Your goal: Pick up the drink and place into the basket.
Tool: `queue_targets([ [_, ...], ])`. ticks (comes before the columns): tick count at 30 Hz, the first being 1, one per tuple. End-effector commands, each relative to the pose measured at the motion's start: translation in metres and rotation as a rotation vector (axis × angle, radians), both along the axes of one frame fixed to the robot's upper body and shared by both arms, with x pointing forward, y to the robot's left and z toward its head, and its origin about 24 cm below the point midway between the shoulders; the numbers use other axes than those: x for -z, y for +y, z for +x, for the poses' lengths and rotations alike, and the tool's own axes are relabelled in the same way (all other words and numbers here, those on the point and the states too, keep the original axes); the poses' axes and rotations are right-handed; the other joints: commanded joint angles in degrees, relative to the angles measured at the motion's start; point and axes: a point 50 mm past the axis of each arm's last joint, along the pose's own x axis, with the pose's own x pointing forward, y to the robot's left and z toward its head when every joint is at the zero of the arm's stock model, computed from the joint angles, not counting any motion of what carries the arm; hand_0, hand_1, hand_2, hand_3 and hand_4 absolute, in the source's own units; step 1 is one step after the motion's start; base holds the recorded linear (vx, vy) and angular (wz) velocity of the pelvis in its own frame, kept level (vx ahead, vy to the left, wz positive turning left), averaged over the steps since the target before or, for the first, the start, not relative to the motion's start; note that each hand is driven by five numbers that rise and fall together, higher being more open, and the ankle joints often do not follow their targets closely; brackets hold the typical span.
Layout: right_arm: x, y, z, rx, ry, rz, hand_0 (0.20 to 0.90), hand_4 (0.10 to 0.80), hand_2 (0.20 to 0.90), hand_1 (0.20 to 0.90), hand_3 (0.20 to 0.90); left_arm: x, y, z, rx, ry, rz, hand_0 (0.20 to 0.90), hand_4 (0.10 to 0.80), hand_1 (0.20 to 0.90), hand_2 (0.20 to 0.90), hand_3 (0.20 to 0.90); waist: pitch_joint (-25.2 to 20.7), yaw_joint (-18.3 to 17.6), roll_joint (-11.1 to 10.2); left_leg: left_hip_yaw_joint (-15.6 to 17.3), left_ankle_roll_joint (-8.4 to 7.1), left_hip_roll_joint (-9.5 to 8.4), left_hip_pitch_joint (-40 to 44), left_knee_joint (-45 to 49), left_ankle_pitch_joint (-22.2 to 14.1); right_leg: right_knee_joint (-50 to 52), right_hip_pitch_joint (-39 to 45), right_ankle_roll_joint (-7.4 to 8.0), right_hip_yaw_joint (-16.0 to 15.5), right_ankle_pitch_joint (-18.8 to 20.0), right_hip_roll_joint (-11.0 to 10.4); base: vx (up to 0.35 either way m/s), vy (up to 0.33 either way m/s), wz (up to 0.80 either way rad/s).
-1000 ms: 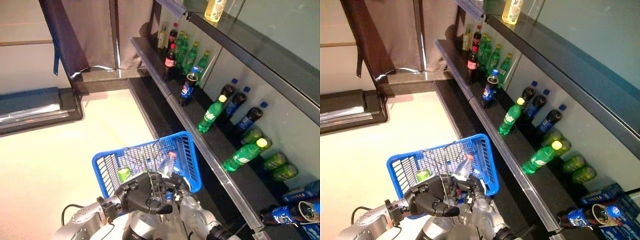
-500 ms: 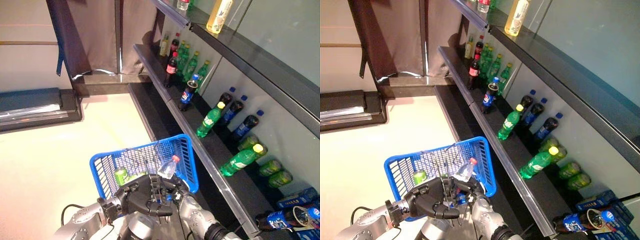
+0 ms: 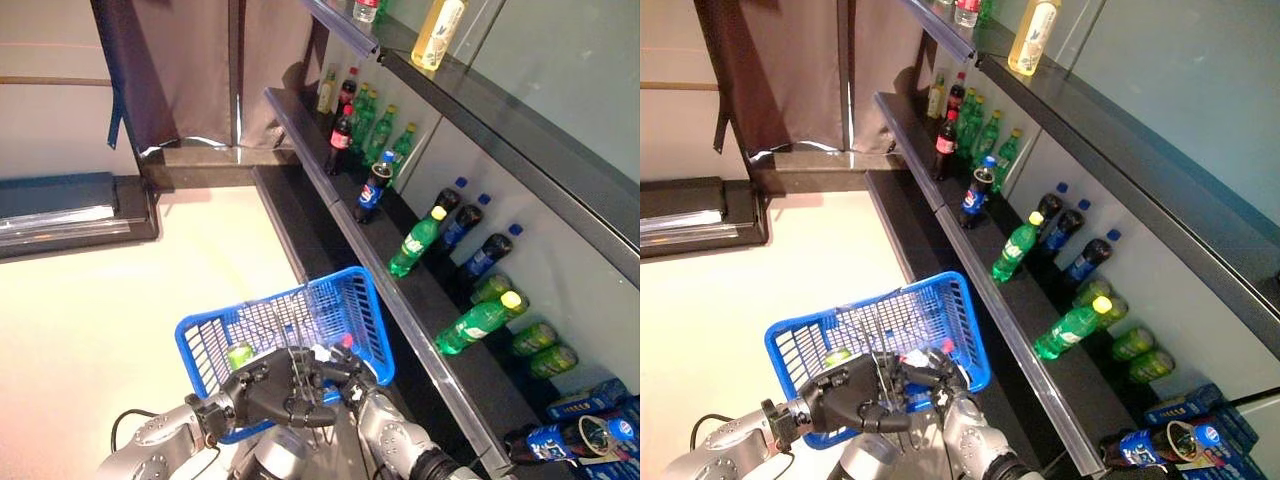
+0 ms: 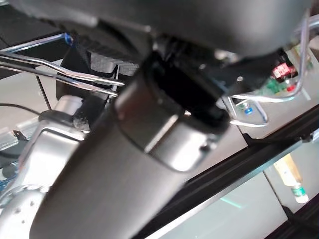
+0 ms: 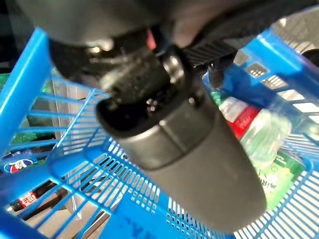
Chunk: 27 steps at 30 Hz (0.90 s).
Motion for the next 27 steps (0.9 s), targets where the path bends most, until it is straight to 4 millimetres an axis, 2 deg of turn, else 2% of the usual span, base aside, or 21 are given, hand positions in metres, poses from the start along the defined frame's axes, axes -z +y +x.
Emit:
queue_targets([
  [1, -0.006, 0.018, -0.008, -0.04, -0.046, 0.018, 0.9, 0.8, 0.9, 0.9, 0.9, -0.08, -0.049, -0.005, 0.24, -0.396, -0.49, 0.3, 0.1, 0.3, 0.3, 0.2, -9.72, 0.75, 2.72, 0.28, -0.08, 2.12, -0.22, -0.67, 4.47, 0.54, 0.09, -0.5, 2.43, 6.45, 1.73, -0.016, -0.044, 0.0],
  [9, -0.018, 0.013, -0.01, -0.036, -0.133, 0.006, 0.9, 0.8, 0.9, 0.9, 0.9, -0.079, -0.037, -0.005, 0.18, -0.405, -0.472, 0.3, 0.1, 0.3, 0.3, 0.2, -9.6, 0.05, 2.34, 0.7, -0.06, 2.56, 0.02, -1.37, 4.42, 0.13, -0.34, -0.41, 2.95, 6.66, 2.0, -0.012, -0.032, -0.02],
  [15, -0.038, 0.002, -0.008, -0.024, -0.25, -0.041, 0.9, 0.8, 0.9, 0.9, 0.9, -0.079, -0.024, -0.003, 0.088, -0.395, -0.45, 0.3, 0.1, 0.3, 0.3, 0.2, -9.51, -0.91, 2.16, 1.47, -0.36, 2.94, 0.3, -2.04, 4.46, 0.14, -0.84, -0.19, 3.34, 6.59, 2.31, -0.023, -0.035, -0.03],
  [21, -0.068, -0.021, -0.004, 0.033, -0.394, -0.126, 0.9, 0.8, 0.9, 0.9, 0.9, -0.075, -0.003, -0.005, -0.031, -0.386, -0.417, 0.3, 0.1, 0.3, 0.3, 0.2, -9.45, -3.0, 2.02, 2.85, -0.63, 3.5, 0.98, -3.05, 4.52, 0.19, -1.62, 0.04, 4.31, 6.4, 2.8, -0.024, -0.042, -0.1],
  [25, -0.078, -0.029, -0.003, 0.053, -0.437, -0.146, 0.9, 0.8, 0.9, 0.9, 0.9, -0.073, 0.001, -0.007, -0.069, -0.379, -0.41, 0.3, 0.1, 0.3, 0.3, 0.2, -9.48, -3.87, 2.12, 3.44, -0.69, 3.74, 1.41, -3.35, 4.45, 0.15, -1.83, 0.03, 4.79, 6.3, 2.98, -0.017, -0.034, -0.18],
  [27, -0.091, -0.042, -0.002, 0.061, -0.484, -0.156, 0.9, 0.8, 0.9, 0.9, 0.9, -0.069, 0.008, -0.008, -0.122, -0.369, -0.391, 0.3, 0.1, 0.3, 0.3, 0.2, -9.59, -5.2, 2.18, 4.26, -0.68, 4.03, 2.06, -3.6, 4.33, 0.22, -2.05, -0.07, 5.59, 6.21, 3.14, -0.014, -0.034, -0.09],
])
